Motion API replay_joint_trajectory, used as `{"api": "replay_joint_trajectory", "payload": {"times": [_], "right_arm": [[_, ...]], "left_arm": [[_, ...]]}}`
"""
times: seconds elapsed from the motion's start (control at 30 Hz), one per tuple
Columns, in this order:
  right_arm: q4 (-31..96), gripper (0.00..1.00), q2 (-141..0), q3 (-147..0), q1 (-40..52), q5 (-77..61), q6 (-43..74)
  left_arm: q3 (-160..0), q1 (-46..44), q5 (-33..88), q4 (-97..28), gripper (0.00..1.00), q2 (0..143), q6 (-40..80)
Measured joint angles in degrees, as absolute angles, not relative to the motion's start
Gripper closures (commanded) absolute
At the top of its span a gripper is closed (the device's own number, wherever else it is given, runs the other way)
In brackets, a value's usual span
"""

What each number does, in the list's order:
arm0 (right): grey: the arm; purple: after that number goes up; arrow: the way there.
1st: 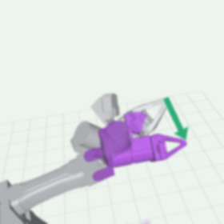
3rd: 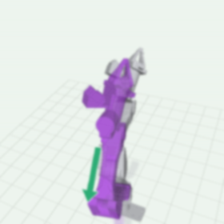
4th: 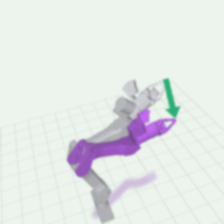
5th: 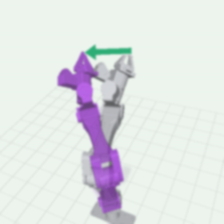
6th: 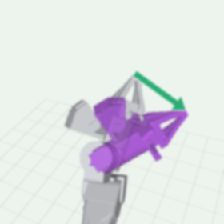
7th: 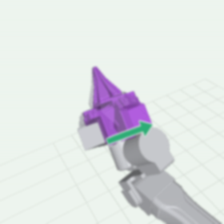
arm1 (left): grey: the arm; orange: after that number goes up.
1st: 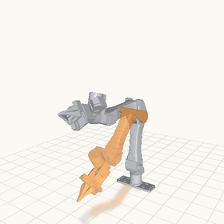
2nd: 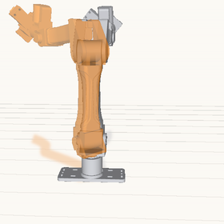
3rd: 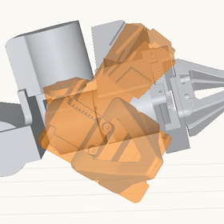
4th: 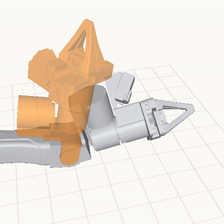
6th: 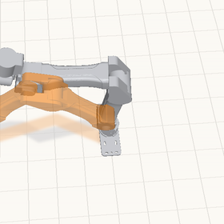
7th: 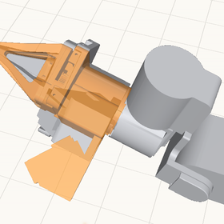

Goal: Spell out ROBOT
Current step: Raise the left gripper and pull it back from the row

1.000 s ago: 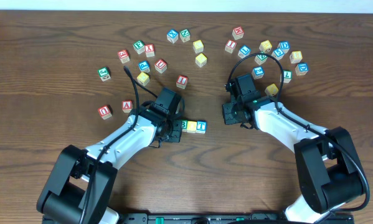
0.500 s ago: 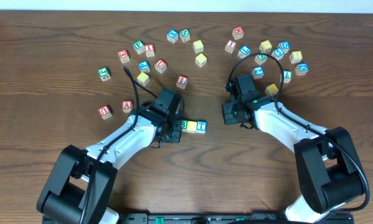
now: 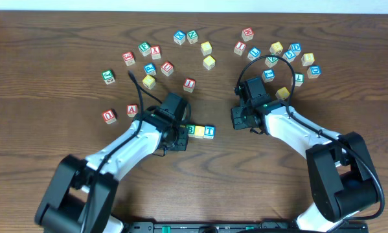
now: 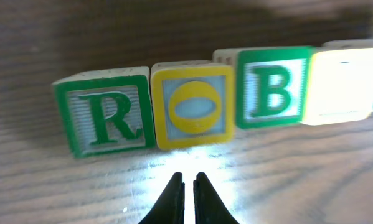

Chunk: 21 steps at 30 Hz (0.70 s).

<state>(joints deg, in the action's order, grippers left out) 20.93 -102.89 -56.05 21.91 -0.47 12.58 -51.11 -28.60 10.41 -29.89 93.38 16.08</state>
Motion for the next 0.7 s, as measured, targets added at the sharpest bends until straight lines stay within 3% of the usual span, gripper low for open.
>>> {"api": "replay_joint_trajectory", "payload": {"times": [0.33, 0.7], "right_arm": [[20.9, 0.99, -102.9, -56.1, 21.9, -0.5, 12.5], [20.9, 0.99, -102.9, -56.1, 21.9, -0.5, 11.8]], "left_arm": [[-51.1, -28.6, 8.2, -34.5, 0.92, 76.3, 16.1], [-51.1, -28.6, -4.3, -36.6, 0.92, 61.2, 16.1]]}}
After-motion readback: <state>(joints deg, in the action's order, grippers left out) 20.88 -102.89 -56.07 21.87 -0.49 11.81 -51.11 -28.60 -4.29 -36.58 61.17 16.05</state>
